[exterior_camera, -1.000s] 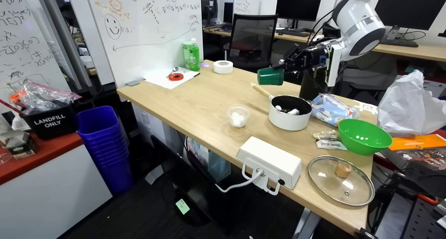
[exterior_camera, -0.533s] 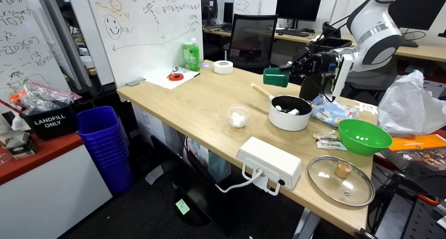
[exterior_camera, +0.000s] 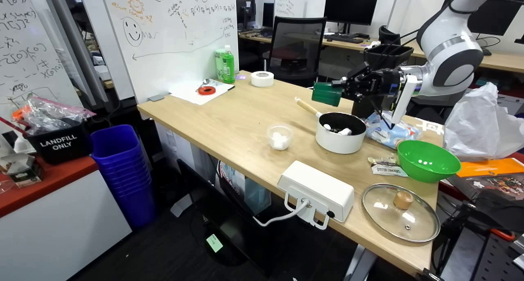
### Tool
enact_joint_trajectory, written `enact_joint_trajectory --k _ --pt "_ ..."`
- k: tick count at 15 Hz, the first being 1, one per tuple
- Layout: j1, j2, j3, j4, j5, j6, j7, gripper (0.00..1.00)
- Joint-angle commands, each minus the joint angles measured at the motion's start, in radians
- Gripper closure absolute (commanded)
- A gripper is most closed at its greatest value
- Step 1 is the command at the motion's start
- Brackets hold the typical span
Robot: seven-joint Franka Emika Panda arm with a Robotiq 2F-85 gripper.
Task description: Pour the contents of the cup into the pot
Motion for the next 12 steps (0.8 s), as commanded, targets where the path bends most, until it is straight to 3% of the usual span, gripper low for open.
enact_joint_trajectory --k 1,12 --pt "0.023 0.016 -0.017 -0.010 0.067 0.012 -0.065 0.99" --pt "0.021 0.066 -0.023 -0.008 0.164 -0.047 -0.132 0.99"
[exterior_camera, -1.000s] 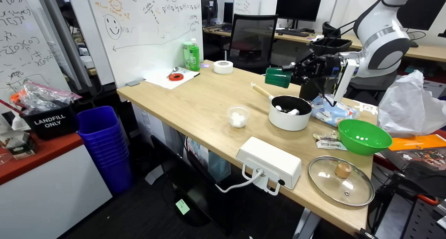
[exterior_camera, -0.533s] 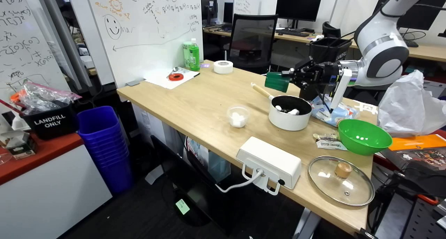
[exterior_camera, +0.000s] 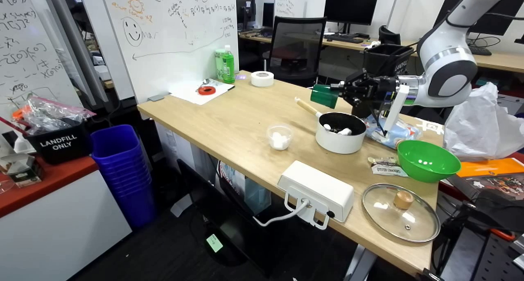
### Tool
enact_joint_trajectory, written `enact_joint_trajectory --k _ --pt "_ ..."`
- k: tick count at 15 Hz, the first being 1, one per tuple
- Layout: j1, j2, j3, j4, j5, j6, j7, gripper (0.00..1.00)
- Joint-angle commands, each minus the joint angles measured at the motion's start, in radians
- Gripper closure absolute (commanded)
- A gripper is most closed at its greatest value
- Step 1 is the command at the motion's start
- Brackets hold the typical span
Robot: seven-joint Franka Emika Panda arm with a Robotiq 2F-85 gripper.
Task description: Pour the contents of the cup into the pot
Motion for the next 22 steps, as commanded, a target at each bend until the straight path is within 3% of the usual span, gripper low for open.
enact_joint_trajectory --k 1,14,22 --pt "0.015 0.004 -0.022 -0.011 0.012 -0.042 -0.060 0.99" --pt "0.012 0.039 -0.040 -0.012 -0.019 -0.115 -0.145 0.99" --pt "0.006 0.041 -0.034 0.016 0.004 -0.136 -0.064 0.99"
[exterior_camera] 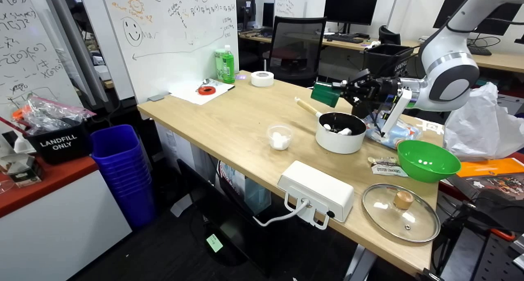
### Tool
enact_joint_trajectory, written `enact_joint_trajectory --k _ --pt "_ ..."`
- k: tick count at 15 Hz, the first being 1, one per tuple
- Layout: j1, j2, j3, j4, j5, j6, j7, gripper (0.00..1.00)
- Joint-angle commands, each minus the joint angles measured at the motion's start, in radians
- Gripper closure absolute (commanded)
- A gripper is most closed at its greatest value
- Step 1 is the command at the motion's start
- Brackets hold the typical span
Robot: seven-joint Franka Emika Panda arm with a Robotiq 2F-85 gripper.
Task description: Pour the contents of the cup into the pot
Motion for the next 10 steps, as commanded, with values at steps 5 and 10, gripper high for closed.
enact_joint_trajectory --k 5,10 --pt "0.006 0.020 -0.012 0.026 0.018 -0.033 0.034 0.99" --pt "0.003 0.021 -0.012 0.037 0.004 -0.036 0.120 0.99"
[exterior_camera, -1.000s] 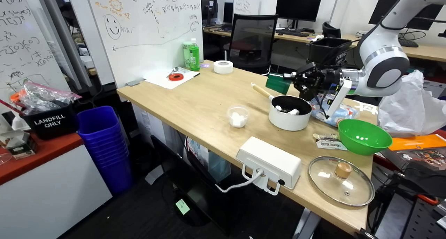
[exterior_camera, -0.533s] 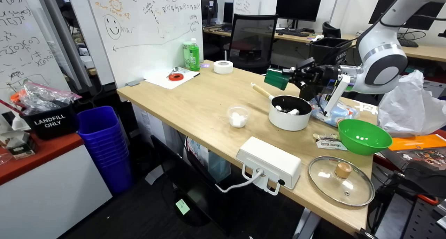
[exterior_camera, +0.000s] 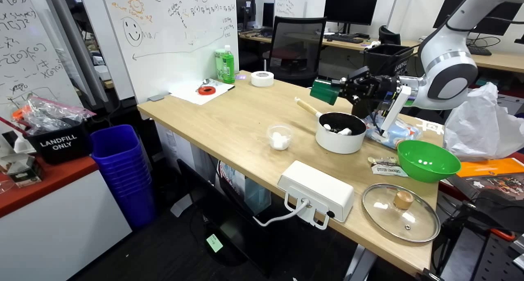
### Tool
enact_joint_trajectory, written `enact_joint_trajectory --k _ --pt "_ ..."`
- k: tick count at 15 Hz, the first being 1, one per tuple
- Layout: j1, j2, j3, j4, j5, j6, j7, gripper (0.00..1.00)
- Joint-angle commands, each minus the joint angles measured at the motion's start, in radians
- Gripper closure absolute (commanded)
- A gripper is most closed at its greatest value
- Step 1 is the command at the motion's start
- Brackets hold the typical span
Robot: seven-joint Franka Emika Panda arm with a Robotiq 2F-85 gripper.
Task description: Pour the contents of the cup into the pot
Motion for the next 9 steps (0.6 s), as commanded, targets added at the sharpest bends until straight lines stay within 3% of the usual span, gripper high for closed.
enact_joint_trajectory --k 1,5,9 --pt "0.004 0.019 -0.011 0.026 0.001 -0.023 0.085 0.99" --pt "0.007 0.040 -0.015 0.047 0.008 -0.003 0.136 0.99" --pt "0.008 0.068 -0.021 0.063 0.005 -0.015 0.093 0.99"
